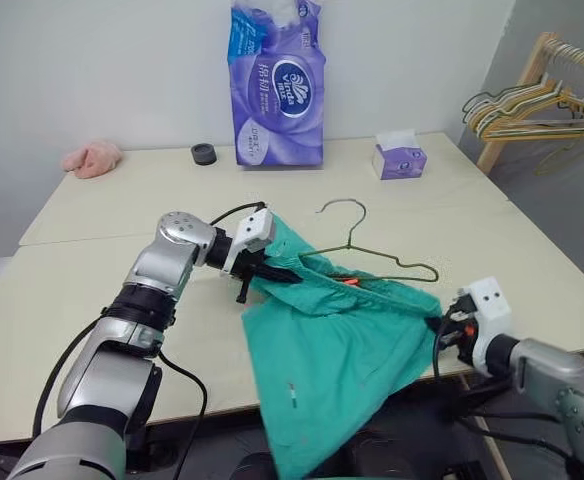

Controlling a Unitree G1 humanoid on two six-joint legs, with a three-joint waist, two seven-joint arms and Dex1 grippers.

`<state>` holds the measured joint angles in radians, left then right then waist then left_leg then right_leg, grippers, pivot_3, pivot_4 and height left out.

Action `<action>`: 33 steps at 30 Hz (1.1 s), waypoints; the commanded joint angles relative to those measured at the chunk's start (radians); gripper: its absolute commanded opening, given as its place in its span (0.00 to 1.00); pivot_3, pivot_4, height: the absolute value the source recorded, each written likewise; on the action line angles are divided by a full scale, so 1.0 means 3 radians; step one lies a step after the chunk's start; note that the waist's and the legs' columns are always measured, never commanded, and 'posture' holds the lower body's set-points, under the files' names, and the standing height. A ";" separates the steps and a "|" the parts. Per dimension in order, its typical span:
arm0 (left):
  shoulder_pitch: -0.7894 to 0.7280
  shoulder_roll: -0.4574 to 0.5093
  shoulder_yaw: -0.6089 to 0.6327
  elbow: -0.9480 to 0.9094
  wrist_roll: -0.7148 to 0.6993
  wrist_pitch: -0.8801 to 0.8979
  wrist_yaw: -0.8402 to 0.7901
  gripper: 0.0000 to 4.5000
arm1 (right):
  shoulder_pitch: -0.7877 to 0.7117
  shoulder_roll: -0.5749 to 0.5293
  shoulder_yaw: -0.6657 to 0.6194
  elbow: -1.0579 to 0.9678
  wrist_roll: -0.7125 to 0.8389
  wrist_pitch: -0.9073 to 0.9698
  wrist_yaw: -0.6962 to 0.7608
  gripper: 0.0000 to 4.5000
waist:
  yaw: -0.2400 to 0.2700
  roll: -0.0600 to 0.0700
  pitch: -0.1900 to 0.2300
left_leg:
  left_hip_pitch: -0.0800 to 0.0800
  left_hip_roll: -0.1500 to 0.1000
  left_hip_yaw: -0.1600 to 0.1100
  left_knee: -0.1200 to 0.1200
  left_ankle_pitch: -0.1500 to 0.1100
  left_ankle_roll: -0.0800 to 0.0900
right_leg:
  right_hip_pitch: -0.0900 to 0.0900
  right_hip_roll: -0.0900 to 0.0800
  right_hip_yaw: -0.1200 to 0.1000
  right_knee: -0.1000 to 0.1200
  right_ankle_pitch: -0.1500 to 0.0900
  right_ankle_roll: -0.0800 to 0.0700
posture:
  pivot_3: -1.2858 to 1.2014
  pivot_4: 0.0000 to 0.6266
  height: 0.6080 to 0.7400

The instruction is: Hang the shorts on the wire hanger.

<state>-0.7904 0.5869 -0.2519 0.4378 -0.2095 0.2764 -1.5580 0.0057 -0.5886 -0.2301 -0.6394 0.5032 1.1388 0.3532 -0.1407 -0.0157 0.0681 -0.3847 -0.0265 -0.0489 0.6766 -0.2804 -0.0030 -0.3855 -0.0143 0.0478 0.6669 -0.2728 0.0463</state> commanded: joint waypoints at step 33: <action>0.0113 -0.0238 -0.0138 0.0006 0.0469 -0.0582 0.0682 0.00 | -0.1336 -0.1246 0.1197 -0.0040 -0.0354 -0.0641 0.0990 0.01 | -0.0002 0.0004 0.0003 | -0.0002 0.0001 0.0001 0.0001 0.0000 0.0000 | -0.0001 -0.0001 0.0002 -0.0004 0.0008 -0.0014 | 0.43 0.06 1.00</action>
<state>-0.7543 0.5243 -0.3095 0.4787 -0.0645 0.1011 -1.3747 -0.3554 -0.9461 0.1039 -0.6393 0.4278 0.9933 0.6250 -0.1414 -0.0145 0.0689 -0.3854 -0.0262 -0.0484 0.6769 -0.2804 -0.0030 -0.3858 -0.0147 0.0483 0.6655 -0.2703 0.0420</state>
